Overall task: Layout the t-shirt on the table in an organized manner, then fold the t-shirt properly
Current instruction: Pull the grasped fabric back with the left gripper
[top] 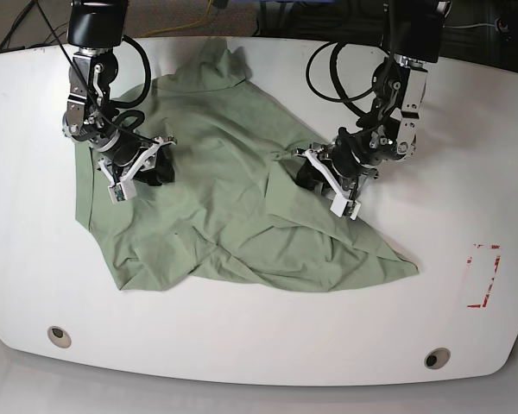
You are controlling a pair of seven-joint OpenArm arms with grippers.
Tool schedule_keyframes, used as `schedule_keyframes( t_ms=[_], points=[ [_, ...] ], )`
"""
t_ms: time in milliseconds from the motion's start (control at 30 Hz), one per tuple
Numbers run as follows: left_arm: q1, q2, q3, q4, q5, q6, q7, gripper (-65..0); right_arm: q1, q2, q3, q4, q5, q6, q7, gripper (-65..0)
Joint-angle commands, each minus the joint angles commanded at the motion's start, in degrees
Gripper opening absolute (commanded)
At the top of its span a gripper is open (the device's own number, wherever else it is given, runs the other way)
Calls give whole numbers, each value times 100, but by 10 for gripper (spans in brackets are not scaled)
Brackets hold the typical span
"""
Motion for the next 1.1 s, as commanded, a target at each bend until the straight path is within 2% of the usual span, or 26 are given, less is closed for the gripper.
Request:
schedule_keyframes(
  t_ms=[133, 333, 667, 833, 1100],
  points=[
    [9, -9, -9, 26, 0, 0, -62, -628, 0, 0, -9, 0, 0, 0, 0, -499],
    [105, -97, -123, 246, -9, 18, -264, -628, 0, 0, -9, 0, 0, 0, 0, -499],
    [615, -158, -387, 1204, -9, 26, -246, -628, 0, 0, 0, 0, -18, 0, 0, -499],
    [941, -422, -448, 1538, -18, 26, -246, -628, 0, 0, -9, 0, -18, 0, 0, -499],
    [1635, -457, -1116, 2084, -18, 26, -246, -628, 0, 0, -18, 0, -9, 0, 0, -499]
  ],
)
